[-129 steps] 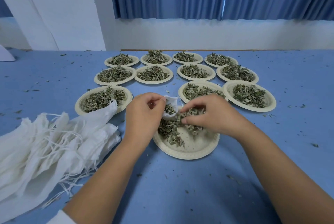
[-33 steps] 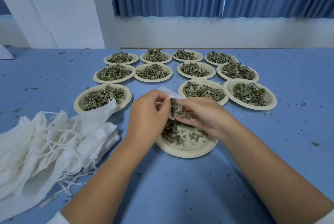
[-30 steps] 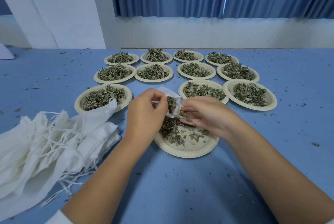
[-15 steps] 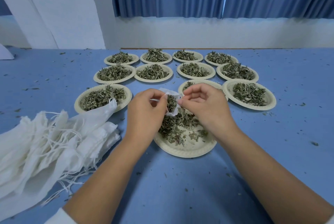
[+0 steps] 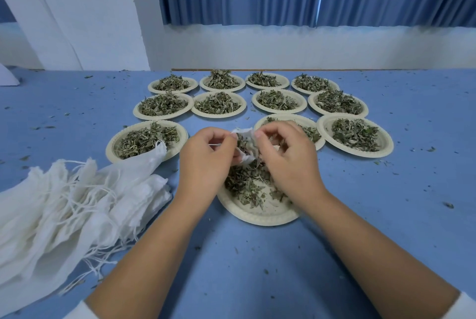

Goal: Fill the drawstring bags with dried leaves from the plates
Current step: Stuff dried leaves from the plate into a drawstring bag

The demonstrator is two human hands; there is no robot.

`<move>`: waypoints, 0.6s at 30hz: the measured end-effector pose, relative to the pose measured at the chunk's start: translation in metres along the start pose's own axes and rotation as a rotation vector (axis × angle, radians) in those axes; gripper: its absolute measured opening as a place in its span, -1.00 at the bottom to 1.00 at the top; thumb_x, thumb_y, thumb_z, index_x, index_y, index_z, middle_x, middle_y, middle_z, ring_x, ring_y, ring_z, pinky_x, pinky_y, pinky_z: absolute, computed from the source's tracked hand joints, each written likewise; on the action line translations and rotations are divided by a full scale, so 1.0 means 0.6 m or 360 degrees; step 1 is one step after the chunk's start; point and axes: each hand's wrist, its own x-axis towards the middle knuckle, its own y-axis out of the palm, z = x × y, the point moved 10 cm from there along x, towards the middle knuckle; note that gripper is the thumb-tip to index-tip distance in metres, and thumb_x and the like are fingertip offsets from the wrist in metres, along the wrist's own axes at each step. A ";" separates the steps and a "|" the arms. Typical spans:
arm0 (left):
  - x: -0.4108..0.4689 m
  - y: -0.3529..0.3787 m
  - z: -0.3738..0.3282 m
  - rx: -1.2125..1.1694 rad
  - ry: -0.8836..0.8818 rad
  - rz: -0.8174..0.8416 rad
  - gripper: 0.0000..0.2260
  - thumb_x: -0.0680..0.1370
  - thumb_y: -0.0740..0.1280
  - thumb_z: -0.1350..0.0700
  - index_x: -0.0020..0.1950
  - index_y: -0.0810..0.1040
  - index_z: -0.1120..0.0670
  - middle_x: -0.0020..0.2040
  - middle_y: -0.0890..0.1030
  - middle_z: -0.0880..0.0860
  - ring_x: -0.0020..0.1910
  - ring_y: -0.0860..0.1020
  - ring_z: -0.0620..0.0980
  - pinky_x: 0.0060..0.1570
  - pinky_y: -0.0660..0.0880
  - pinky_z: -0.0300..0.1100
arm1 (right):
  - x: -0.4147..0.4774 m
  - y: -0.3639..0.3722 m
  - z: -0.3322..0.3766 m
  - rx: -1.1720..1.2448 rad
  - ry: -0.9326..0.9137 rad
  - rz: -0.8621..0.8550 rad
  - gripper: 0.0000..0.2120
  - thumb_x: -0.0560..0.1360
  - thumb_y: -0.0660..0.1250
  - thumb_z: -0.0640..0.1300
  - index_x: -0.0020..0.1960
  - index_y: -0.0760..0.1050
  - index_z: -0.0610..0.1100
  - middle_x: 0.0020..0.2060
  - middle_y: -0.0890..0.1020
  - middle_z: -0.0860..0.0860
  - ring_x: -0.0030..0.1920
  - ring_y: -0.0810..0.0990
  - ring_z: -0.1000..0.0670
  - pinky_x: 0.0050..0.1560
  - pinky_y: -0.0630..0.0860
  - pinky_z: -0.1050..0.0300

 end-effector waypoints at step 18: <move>0.003 -0.005 0.008 -0.0015 -0.0028 -0.0034 -0.93 0.55 0.36 0.21 -0.12 0.60 0.12 -0.37 0.66 -0.02 -0.31 0.68 -0.07 -0.08 0.66 -0.03 | -0.006 0.016 -0.067 0.0197 0.0604 0.0343 -0.96 0.45 0.47 -0.13 -0.18 0.66 -0.04 -0.36 0.68 0.07 -0.41 0.60 0.13 -0.30 0.64 0.03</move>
